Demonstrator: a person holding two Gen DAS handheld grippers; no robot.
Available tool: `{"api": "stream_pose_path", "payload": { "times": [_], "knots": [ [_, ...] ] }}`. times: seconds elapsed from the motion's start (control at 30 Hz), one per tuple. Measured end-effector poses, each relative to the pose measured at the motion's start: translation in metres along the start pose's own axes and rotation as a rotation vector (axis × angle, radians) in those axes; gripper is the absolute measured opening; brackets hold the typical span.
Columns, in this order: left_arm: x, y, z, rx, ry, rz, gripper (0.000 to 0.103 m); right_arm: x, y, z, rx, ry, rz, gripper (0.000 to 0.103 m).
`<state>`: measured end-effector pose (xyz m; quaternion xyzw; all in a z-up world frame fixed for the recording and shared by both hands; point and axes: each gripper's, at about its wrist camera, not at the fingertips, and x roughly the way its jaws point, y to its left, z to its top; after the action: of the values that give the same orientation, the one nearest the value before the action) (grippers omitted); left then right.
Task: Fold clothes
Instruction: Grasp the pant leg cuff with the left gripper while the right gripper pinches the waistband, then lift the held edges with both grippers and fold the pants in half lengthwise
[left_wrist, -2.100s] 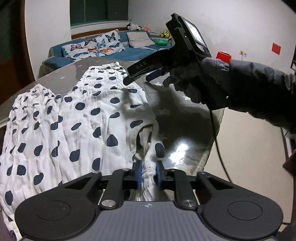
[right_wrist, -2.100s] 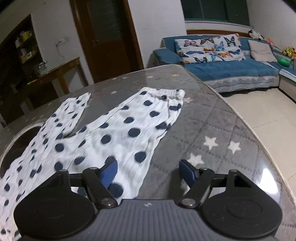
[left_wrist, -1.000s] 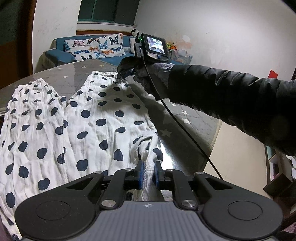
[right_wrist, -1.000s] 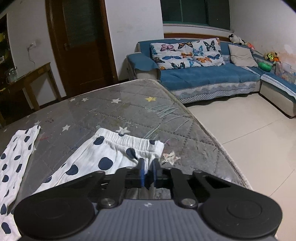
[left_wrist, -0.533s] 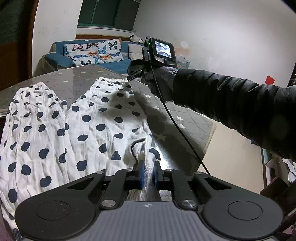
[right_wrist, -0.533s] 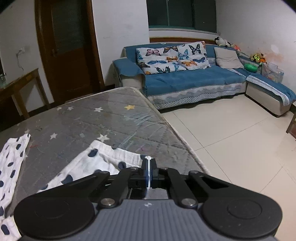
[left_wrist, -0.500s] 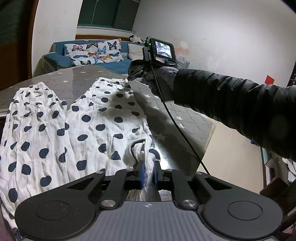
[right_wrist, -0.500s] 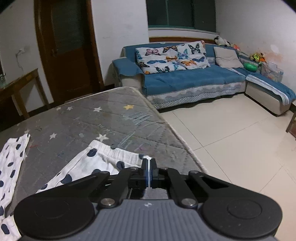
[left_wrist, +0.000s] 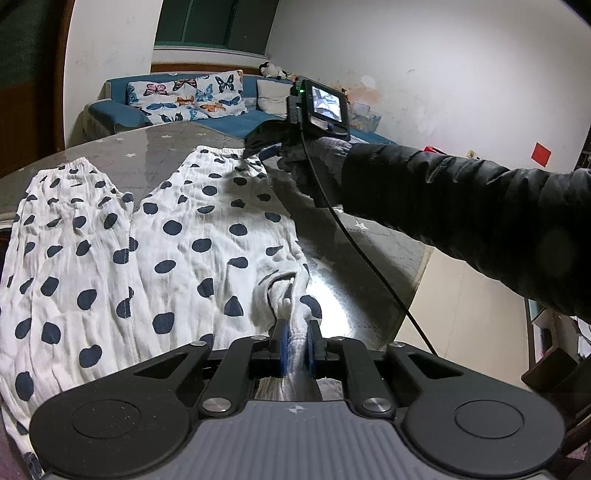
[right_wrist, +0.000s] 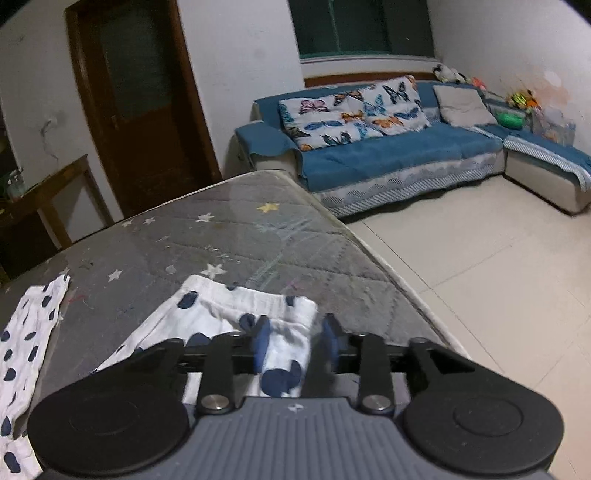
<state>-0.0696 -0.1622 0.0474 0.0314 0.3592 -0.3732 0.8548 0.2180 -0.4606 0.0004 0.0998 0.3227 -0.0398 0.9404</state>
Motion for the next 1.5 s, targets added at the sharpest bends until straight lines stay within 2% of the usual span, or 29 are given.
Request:
{"api": "stream_pose_path", "payload": {
  "times": [0.27,0.33,0.5,0.53,0.83,0.97,1.13,1.3,1.5],
  "knots": [
    [0.002,0.004,0.001,-0.008,0.001,0.010,0.011,0.008,0.007,0.003,-0.013,-0.008,0.000,0.035],
    [0.001,0.004,0.000,-0.008,-0.001,0.011,0.011,0.008,0.007,0.003,-0.014,-0.008,-0.006,0.030],
    [-0.001,0.002,0.001,-0.004,-0.011,0.011,0.011,0.005,0.005,0.005,-0.016,0.009,-0.027,0.009],
    [-0.002,0.002,0.001,-0.002,-0.013,0.012,0.011,0.002,0.004,0.006,-0.013,0.009,-0.030,0.008],
    [-0.027,0.010,-0.001,-0.025,-0.082,0.026,0.011,-0.032,0.007,0.035,-0.001,-0.025,-0.057,0.006],
    [-0.049,0.024,-0.005,-0.078,-0.138,0.047,0.010,-0.050,0.034,0.062,-0.019,-0.061,-0.040,0.006],
    [-0.080,0.045,-0.016,-0.160,-0.208,0.100,0.010,-0.056,0.088,0.091,-0.049,-0.091,-0.019,0.006],
    [-0.103,0.072,-0.029,-0.251,-0.253,0.148,0.010,-0.038,0.159,0.108,-0.107,-0.088,-0.002,0.006],
    [-0.117,0.099,-0.043,-0.339,-0.252,0.197,0.010,0.005,0.249,0.104,-0.191,-0.048,0.032,0.006]
  ]
}}
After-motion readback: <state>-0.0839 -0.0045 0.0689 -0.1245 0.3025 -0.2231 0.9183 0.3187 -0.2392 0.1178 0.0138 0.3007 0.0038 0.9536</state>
